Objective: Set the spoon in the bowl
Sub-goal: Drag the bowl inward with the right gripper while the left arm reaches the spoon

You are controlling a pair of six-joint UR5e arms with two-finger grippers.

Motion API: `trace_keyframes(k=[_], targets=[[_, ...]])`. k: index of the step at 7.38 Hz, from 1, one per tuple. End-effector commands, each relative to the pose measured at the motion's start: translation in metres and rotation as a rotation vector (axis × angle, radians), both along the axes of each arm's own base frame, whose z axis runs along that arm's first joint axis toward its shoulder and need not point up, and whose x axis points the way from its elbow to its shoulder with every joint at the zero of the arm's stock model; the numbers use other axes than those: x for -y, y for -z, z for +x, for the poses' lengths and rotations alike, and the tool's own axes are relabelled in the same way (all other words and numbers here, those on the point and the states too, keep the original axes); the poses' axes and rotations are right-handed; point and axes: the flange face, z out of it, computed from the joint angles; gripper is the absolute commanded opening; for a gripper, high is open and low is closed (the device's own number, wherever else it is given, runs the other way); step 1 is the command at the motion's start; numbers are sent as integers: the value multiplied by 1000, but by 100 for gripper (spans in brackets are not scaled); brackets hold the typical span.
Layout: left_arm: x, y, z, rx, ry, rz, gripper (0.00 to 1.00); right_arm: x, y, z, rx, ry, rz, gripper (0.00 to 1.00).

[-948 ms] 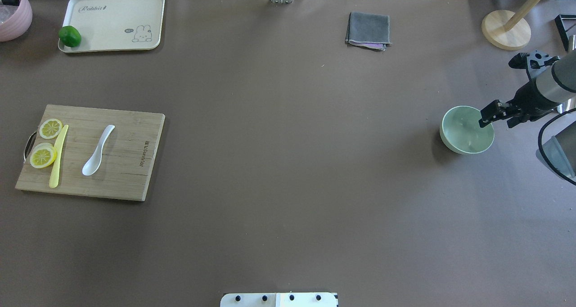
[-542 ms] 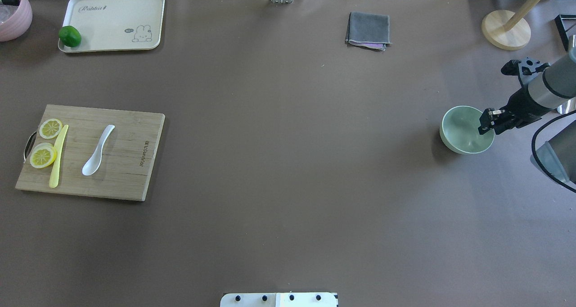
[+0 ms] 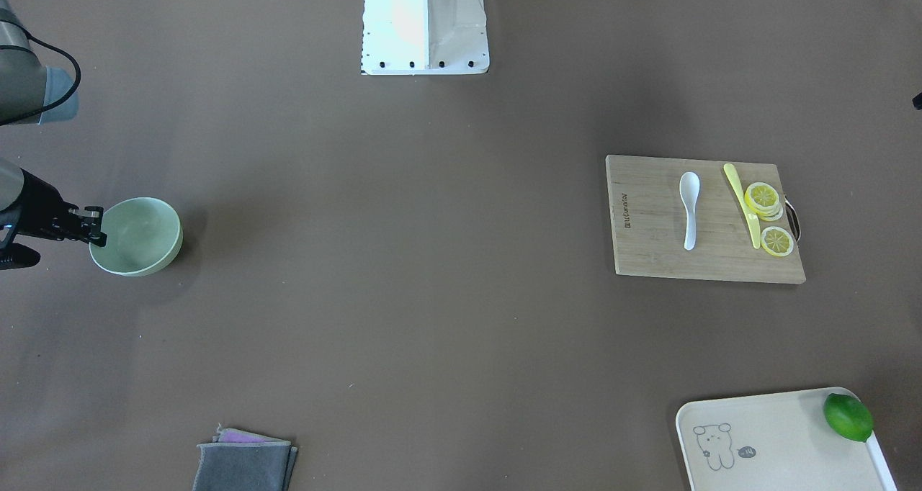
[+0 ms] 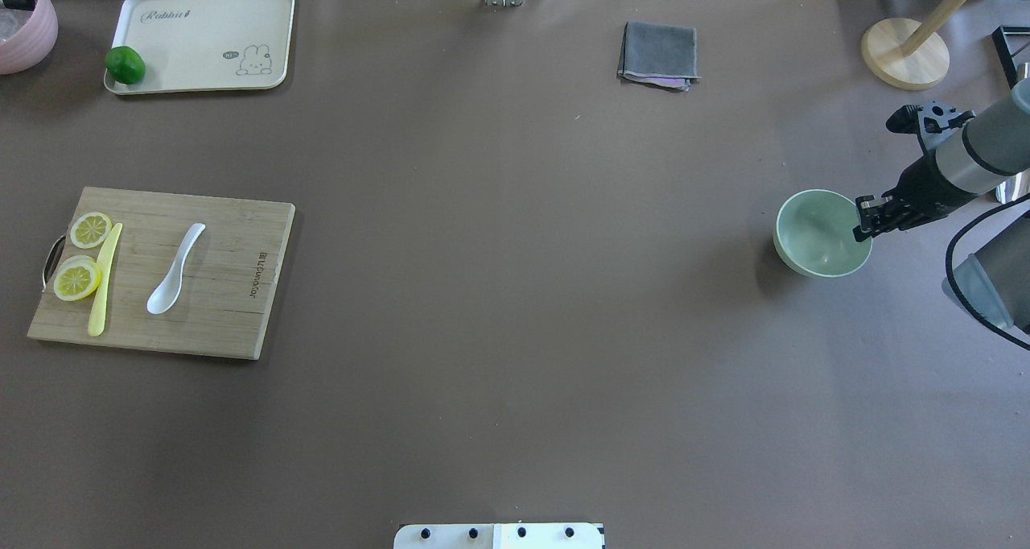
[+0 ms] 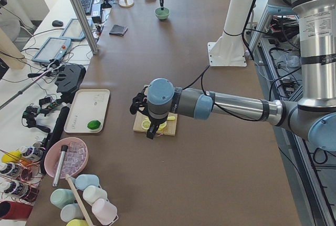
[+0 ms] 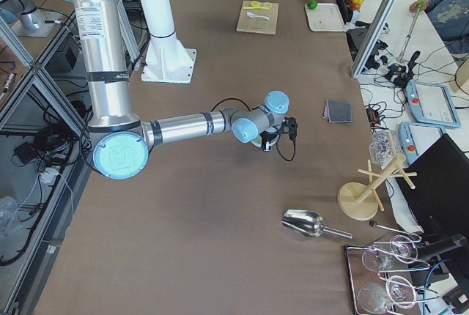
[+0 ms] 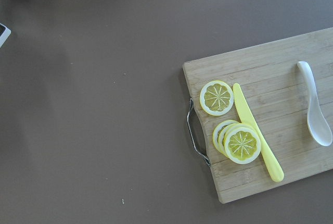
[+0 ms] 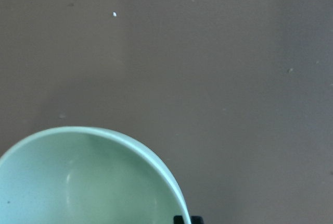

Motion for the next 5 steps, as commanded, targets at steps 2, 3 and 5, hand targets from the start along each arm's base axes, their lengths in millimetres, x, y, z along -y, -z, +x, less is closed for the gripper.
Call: trace_keyframes(k=[2,3,5], targets=[[25,37,99,17,105,-154,98,-35,124,-81,114,-79,-111,0],[31,48,148,54,113,-126,97,-59,162,-118,134,-102,-133,0],[35,61,237,74,1,-82,93,-100,218,-193,168,-101,-157,0]])
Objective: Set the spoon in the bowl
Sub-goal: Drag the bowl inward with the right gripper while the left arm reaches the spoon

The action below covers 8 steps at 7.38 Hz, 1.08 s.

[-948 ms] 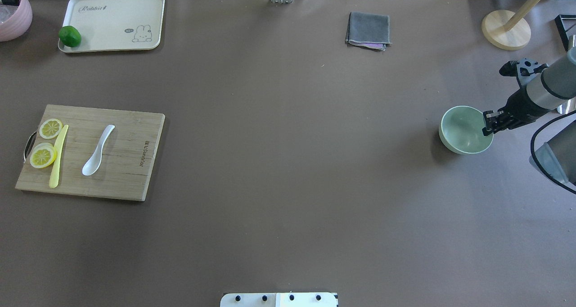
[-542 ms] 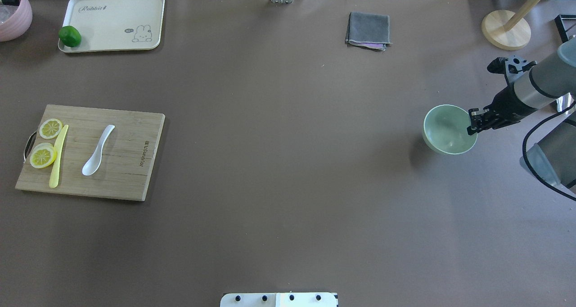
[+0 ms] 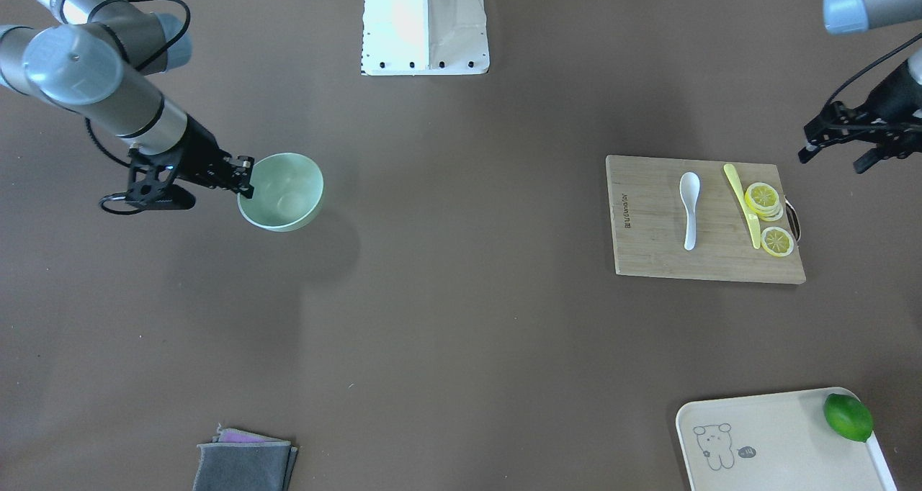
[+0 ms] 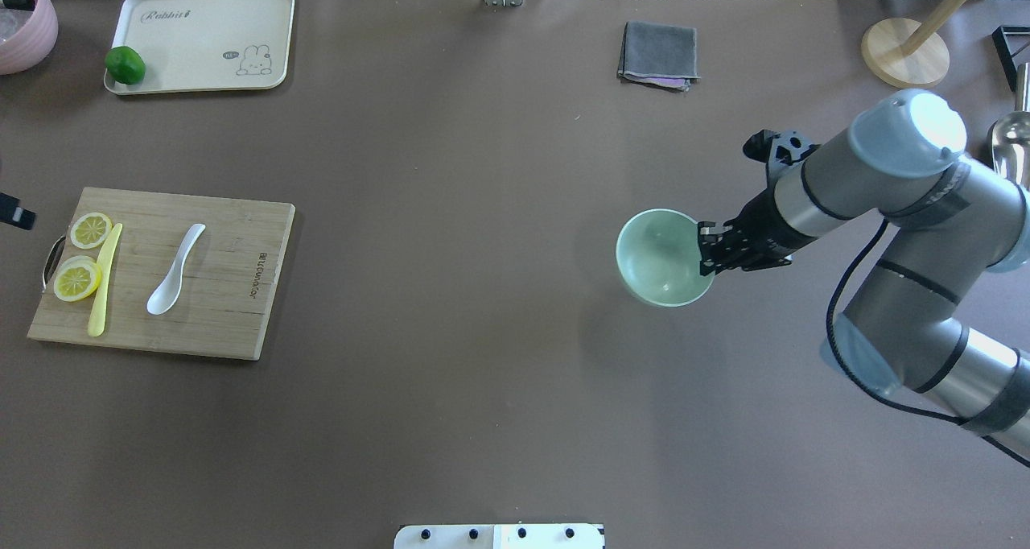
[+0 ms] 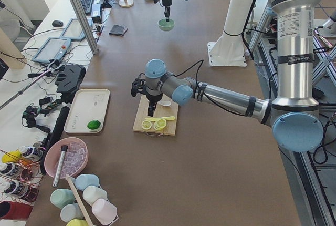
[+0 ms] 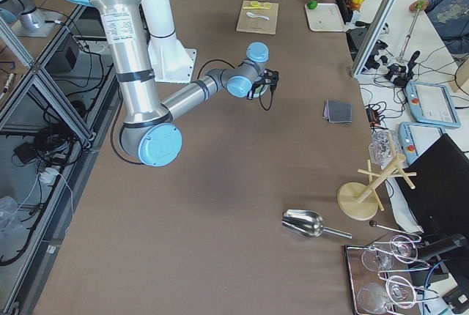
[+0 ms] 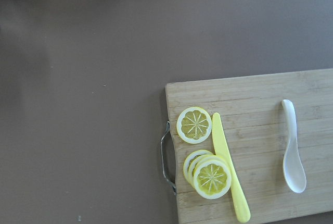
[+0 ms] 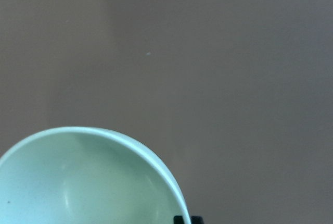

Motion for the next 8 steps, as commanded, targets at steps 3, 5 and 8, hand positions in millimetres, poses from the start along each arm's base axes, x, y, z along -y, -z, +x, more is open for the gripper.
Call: trace_keyframes(k=[3,5,8], targets=[[20,11,134,47,-126,57,85,-69,75,-125,30,-1,18,0],[30,15,158,45,-149,59,80,-76,88,-153,30,-18,-17,0],[39,14,177,48,-167,55,66,-80,95,-159,38,-14,-9,0]])
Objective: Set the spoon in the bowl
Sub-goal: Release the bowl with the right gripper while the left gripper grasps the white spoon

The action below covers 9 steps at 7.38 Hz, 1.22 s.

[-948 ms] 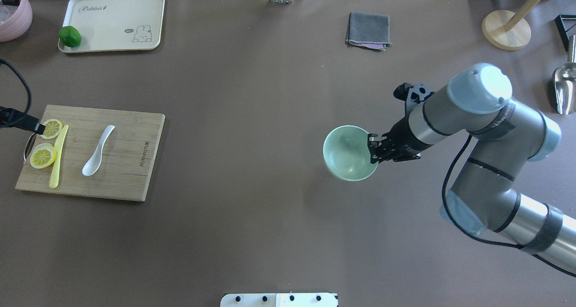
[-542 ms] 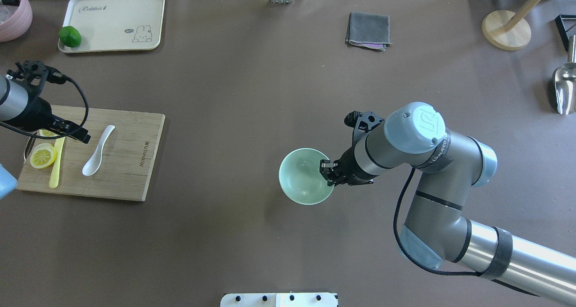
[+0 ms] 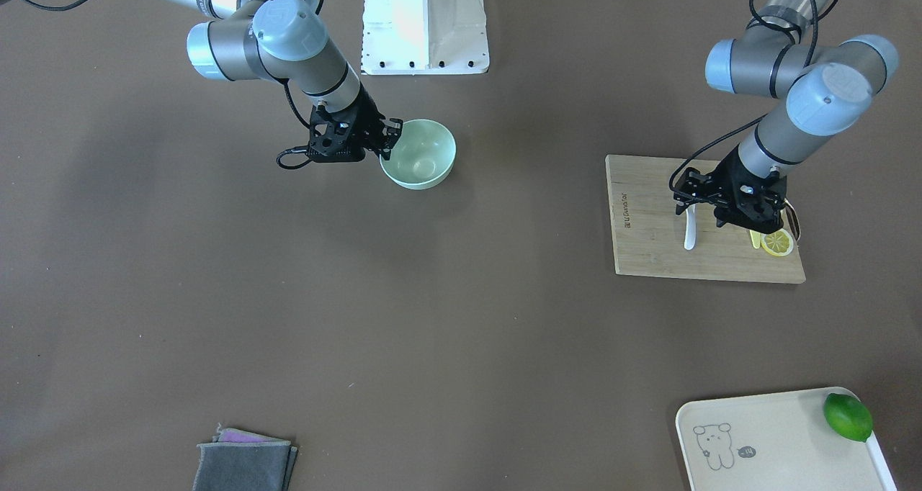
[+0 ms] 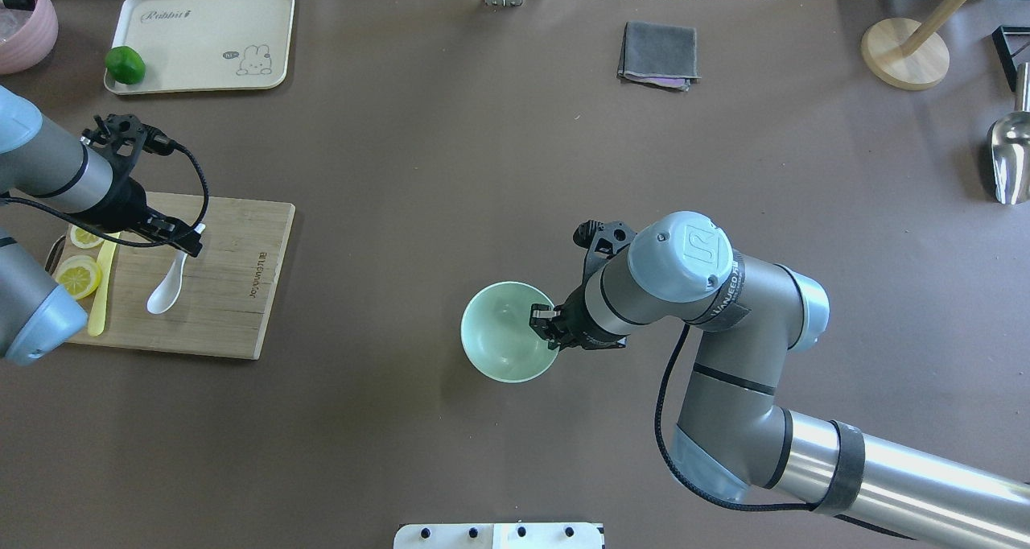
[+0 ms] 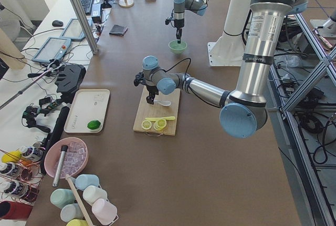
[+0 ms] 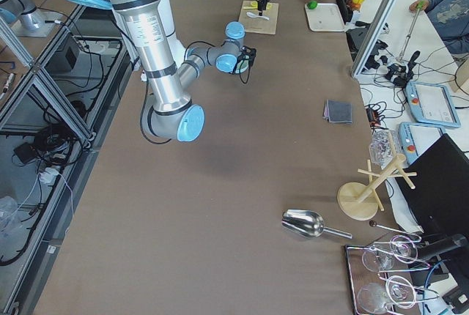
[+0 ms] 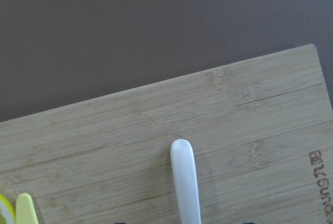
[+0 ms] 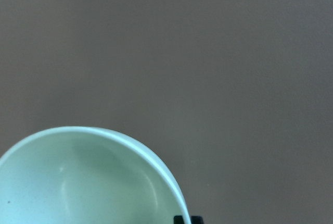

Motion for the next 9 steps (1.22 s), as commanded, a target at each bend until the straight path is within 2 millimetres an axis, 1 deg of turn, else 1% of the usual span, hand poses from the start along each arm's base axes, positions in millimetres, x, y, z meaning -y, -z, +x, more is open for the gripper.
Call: trace_keyframes(k=[1,2,4,5,6,7,8,9], targets=[[1,-3,6,6,-7,-3,62,0,4,-1,1,-15,11,99],[2,-6,6,10,-7,-8,57,1,8,1,7,-28,23,100],[2,-10,7,15,-8,-15,48,11,18,22,34,-43,28,100],[3,-12,8,16,-8,-17,45,23,19,45,52,-41,9,100],[3,-17,8,23,-9,-24,39,24,14,61,59,-37,-1,100],[3,-14,8,19,-5,-24,9,21,15,74,69,-41,4,100],[3,-13,8,18,-5,-23,0,22,9,81,65,-37,-7,100],[2,-12,8,15,-6,-22,0,32,-3,100,56,-52,-18,100]])
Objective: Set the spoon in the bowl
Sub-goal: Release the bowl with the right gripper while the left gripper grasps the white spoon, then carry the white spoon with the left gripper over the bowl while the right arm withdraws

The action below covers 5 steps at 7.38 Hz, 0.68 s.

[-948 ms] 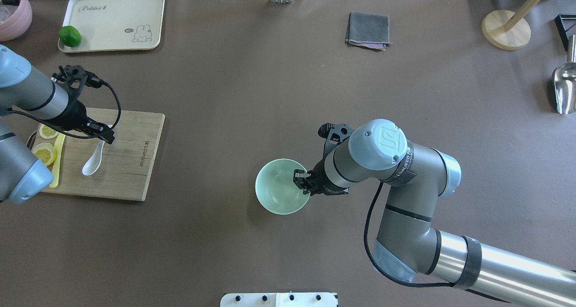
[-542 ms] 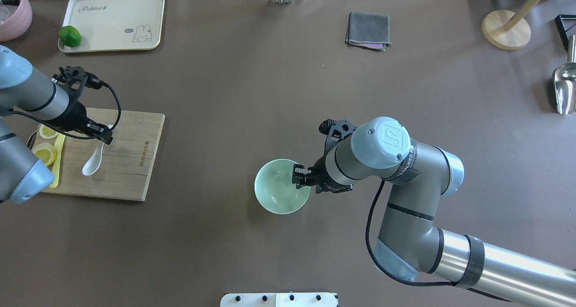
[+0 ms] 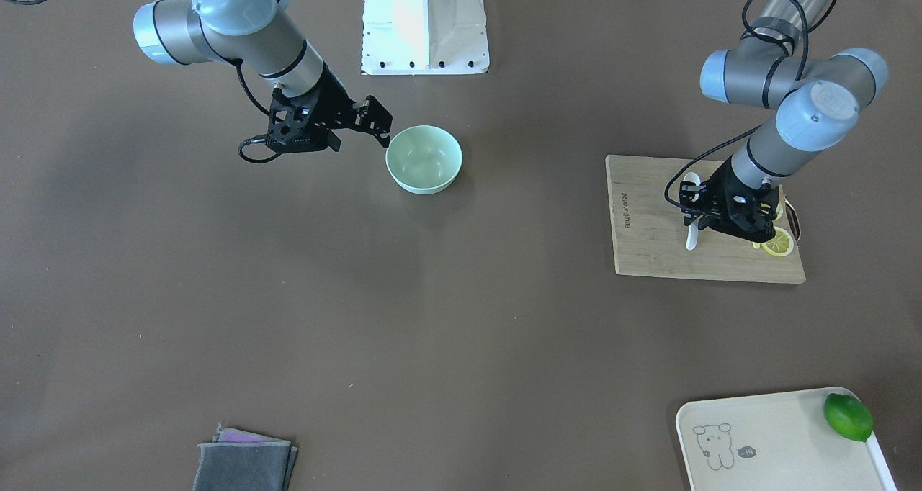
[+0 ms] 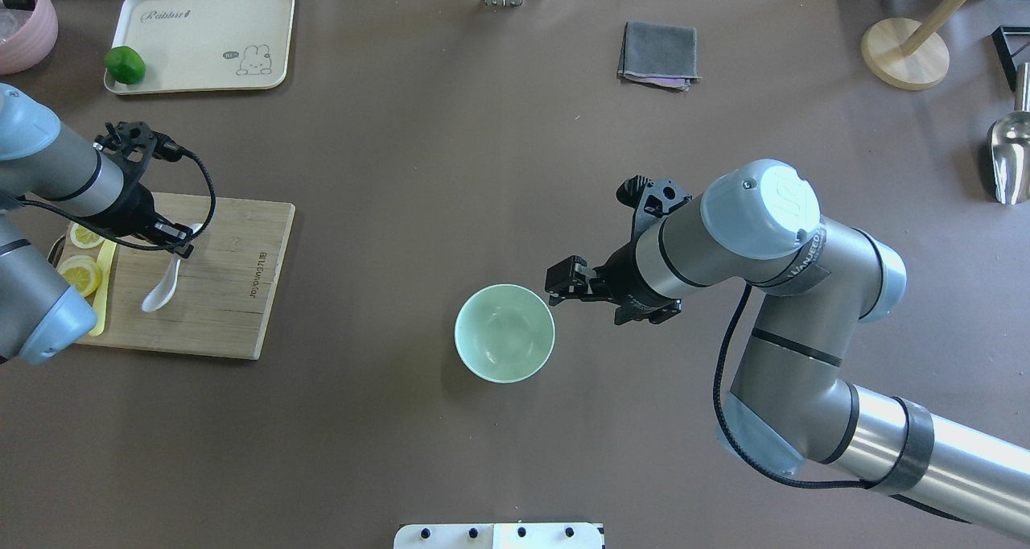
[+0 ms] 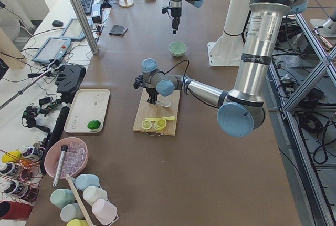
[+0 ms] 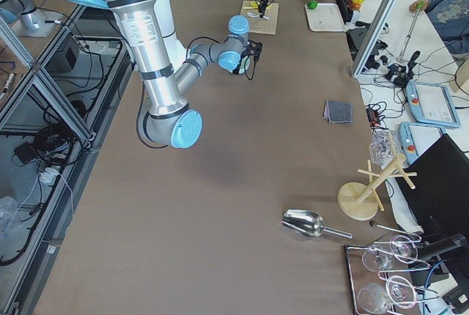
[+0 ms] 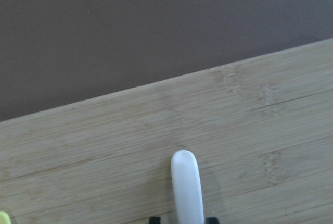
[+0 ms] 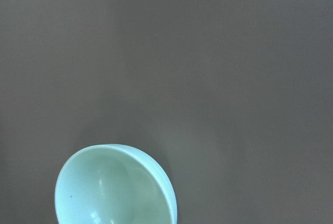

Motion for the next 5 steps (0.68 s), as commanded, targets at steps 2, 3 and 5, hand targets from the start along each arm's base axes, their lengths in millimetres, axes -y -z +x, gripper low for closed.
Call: trace_keyframes(k=[2,3,5], targets=[[-6,60,3,-80,42,1,0,58,-30,118,32,-19,-60,100],[-10,122,48,-153,86,-60,0,75,-62,164,18,-9,-44,100],[-39,223,128,-267,78,-137,0,84,-146,249,-60,3,60,100]])
